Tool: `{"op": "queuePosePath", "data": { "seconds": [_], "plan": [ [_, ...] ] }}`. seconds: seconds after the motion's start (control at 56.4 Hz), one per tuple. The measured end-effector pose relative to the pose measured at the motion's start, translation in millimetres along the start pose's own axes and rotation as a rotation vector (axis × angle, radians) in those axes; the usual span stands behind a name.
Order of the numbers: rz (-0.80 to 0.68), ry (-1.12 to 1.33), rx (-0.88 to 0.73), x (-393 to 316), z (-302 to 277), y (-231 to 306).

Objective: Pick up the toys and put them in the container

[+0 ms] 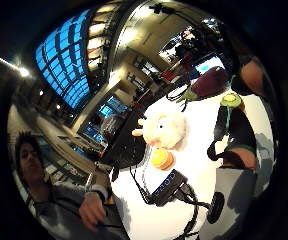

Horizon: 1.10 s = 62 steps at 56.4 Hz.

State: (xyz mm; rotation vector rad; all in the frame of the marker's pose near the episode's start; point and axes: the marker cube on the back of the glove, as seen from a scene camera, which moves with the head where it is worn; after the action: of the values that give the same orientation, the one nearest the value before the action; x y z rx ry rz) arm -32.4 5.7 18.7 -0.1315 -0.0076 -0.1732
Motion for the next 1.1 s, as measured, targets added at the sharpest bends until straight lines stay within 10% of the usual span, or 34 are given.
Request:
{"op": "queuePosePath", "data": {
  "seconds": [0.674, 1.099],
  "plan": [
    [-0.170, 0.044, -0.443, -87, 68, 21],
    [-0.081, 0.408, -0.457, -100, 91, 25]
  ]
}}
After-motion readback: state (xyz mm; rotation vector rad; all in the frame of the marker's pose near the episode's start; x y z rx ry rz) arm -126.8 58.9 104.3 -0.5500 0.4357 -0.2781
